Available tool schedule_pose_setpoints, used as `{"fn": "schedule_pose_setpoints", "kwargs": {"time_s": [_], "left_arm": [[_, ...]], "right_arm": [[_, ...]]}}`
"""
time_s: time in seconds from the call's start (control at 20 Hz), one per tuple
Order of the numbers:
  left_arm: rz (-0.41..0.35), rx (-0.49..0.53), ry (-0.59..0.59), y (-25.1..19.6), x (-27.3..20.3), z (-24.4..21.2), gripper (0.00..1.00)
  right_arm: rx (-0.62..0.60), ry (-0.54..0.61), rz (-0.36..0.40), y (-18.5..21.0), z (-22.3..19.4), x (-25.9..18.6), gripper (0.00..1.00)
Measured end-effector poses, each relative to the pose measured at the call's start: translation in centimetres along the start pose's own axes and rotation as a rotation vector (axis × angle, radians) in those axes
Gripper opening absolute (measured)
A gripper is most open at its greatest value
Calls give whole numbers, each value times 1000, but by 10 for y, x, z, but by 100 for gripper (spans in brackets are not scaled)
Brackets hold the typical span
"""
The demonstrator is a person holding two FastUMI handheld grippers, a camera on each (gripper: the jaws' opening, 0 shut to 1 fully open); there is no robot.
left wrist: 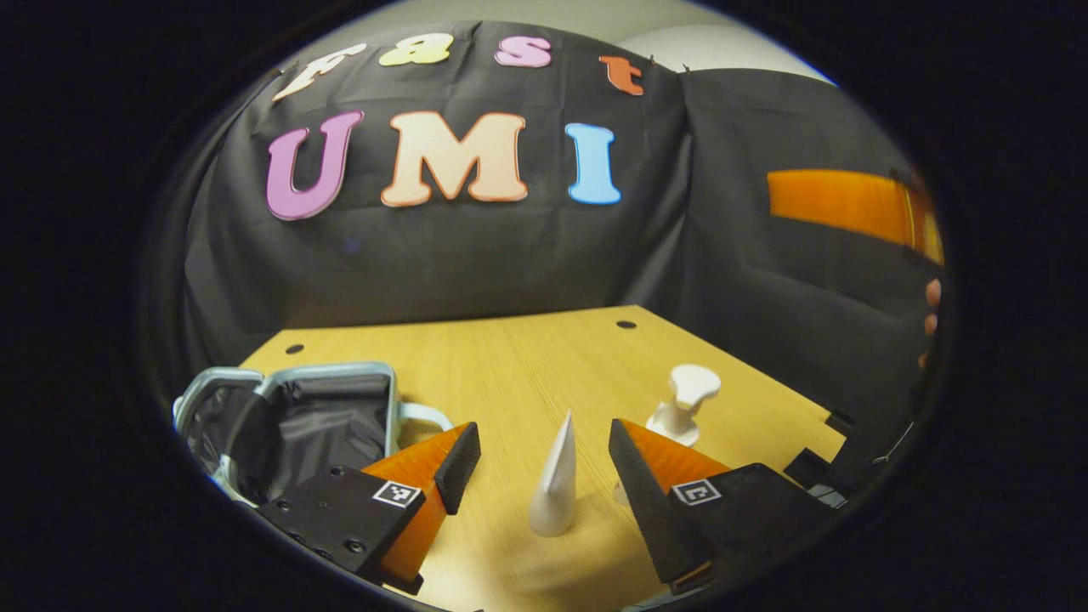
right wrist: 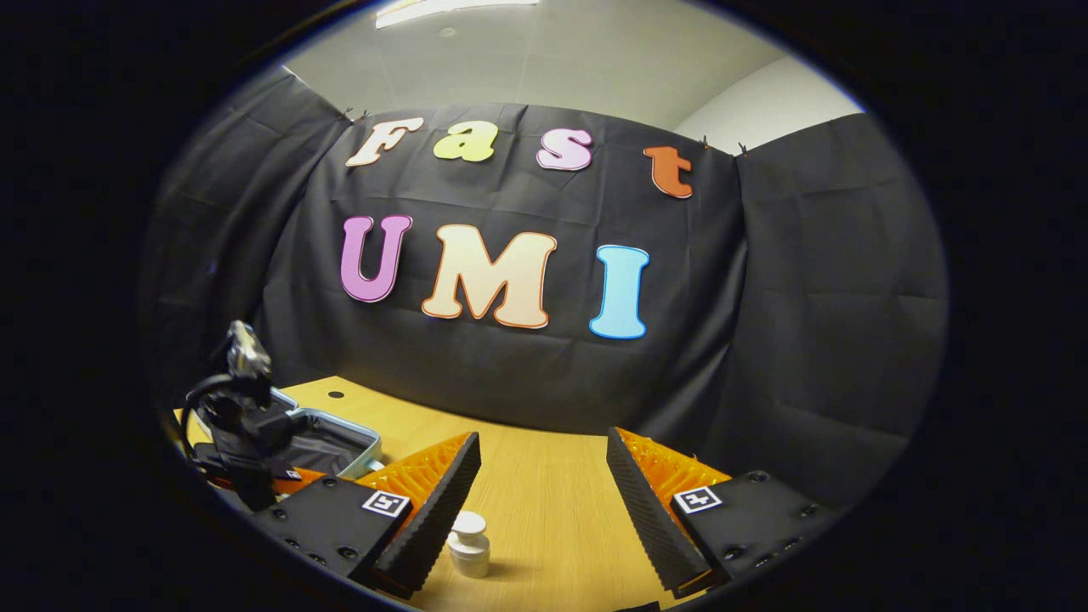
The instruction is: First open the suitcase, pack the skin care products into it, and then close the suitcase.
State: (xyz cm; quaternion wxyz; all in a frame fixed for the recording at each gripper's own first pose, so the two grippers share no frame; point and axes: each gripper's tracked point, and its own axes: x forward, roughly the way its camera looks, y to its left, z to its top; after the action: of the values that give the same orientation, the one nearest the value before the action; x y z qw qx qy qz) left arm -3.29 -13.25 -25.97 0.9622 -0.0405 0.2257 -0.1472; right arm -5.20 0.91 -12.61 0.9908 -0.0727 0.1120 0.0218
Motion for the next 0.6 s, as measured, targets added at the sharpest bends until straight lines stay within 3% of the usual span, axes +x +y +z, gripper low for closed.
{"fn": "schedule_pose_setpoints", "kwargs": {"time_s": [0.2,0.25,0.35,0.4,0.45,0.6], "left_arm": [[15,4,36,0,11,-26,67],[19,-1,39,2,14,-29,50],[21,-21,31,3,16,-28,31],[19,-34,30,3,16,-27,29],[20,-40,36,5,15,-25,19],[50,-28,12,19,-1,3,21]], "right_arm": [[-4,35,16,6,-22,0,96],[-6,44,23,9,-28,1,96],[1,52,36,14,-38,4,96],[11,54,42,16,-42,7,96],[20,58,47,20,-47,12,96],[44,89,75,35,-68,30,96]]}}
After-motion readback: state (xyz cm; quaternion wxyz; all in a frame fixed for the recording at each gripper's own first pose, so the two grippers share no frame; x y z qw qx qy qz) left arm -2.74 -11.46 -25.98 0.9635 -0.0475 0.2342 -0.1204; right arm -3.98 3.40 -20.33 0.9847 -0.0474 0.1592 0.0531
